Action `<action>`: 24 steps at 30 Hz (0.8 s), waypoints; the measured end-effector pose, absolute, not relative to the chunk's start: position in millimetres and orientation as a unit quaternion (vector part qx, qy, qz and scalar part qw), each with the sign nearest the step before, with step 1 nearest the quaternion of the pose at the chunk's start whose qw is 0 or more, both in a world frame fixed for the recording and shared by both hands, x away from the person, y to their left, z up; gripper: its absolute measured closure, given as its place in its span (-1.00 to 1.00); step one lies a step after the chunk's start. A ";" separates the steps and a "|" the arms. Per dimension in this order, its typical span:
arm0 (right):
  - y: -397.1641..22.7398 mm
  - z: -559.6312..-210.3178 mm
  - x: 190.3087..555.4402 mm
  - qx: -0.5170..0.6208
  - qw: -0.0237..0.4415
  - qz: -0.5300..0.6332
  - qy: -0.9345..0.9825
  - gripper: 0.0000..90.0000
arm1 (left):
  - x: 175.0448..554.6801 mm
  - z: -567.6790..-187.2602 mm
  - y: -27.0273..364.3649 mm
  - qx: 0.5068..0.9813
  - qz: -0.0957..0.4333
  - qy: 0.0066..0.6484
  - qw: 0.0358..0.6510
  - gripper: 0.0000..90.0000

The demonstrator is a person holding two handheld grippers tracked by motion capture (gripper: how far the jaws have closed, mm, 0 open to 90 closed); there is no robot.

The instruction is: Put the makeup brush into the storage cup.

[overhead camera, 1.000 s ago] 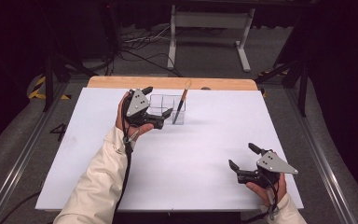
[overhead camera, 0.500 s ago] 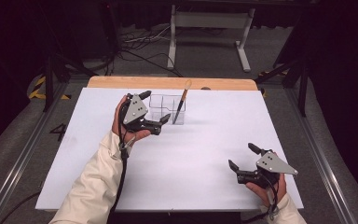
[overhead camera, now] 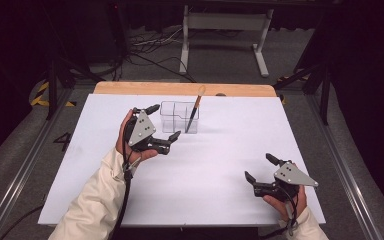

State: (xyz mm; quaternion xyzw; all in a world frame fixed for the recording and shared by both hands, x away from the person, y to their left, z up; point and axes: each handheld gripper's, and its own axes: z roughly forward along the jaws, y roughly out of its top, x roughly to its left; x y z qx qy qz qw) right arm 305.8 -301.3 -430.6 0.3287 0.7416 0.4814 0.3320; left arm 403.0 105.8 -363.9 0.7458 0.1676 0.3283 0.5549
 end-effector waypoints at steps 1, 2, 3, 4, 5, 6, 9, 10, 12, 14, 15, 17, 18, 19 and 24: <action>-301.3 -430.5 305.7 0.328 0.332 0.481 0.742 -0.80 | 401.5 -364.9 105.7 0.746 0.334 0.173 0.549 -0.92; -301.2 -430.6 305.6 0.328 0.333 0.482 0.741 -0.80 | 400.3 -366.5 106.0 0.747 0.333 0.176 0.547 -0.90; -301.3 -430.6 305.7 0.328 0.332 0.481 0.742 -0.80 | 400.0 -367.6 106.4 0.748 0.332 0.174 0.548 -0.90; -301.3 -430.7 305.8 0.329 0.332 0.481 0.742 -0.80 | 399.3 -368.8 107.3 0.750 0.331 0.172 0.546 -0.91; -301.2 -430.7 305.8 0.329 0.332 0.481 0.742 -0.80 | 398.5 -370.2 108.1 0.752 0.328 0.170 0.547 -0.91; -301.1 -430.7 305.7 0.329 0.332 0.481 0.742 -0.80 | 398.0 -371.1 108.9 0.756 0.326 0.166 0.543 -0.91; -300.5 -431.0 305.6 0.330 0.332 0.479 0.743 -0.80 | 396.8 -373.7 110.1 0.760 0.326 0.167 0.537 -0.91; -300.3 -431.2 305.8 0.329 0.331 0.479 0.743 -0.80 | 395.4 -376.0 111.0 0.760 0.323 0.172 0.538 -0.90; -299.9 -431.6 305.9 0.328 0.331 0.478 0.744 -0.80 | 391.9 -378.8 112.9 0.759 0.321 0.173 0.539 -0.90; -300.3 -431.7 305.9 0.328 0.331 0.478 0.744 -0.80 | 388.3 -381.1 115.1 0.760 0.323 0.166 0.538 -0.90; -300.6 -431.7 306.0 0.329 0.331 0.478 0.744 -0.80 | 386.6 -383.0 116.1 0.760 0.325 0.167 0.537 -0.90; -300.7 -432.2 306.3 0.331 0.330 0.476 0.745 -0.80 | 384.2 -386.9 118.2 0.763 0.323 0.169 0.534 -0.90; -300.3 -432.7 306.5 0.330 0.331 0.476 0.745 -0.80 | 383.2 -388.4 119.6 0.765 0.323 0.167 0.532 -0.90; -300.1 -432.8 306.4 0.330 0.330 0.475 0.746 -0.80 | 381.4 -390.5 122.1 0.763 0.321 0.169 0.535 -0.91; -299.7 -432.7 306.3 0.330 0.330 0.475 0.746 -0.80 | 374.9 -397.0 131.0 0.763 0.311 0.171 0.540 -0.90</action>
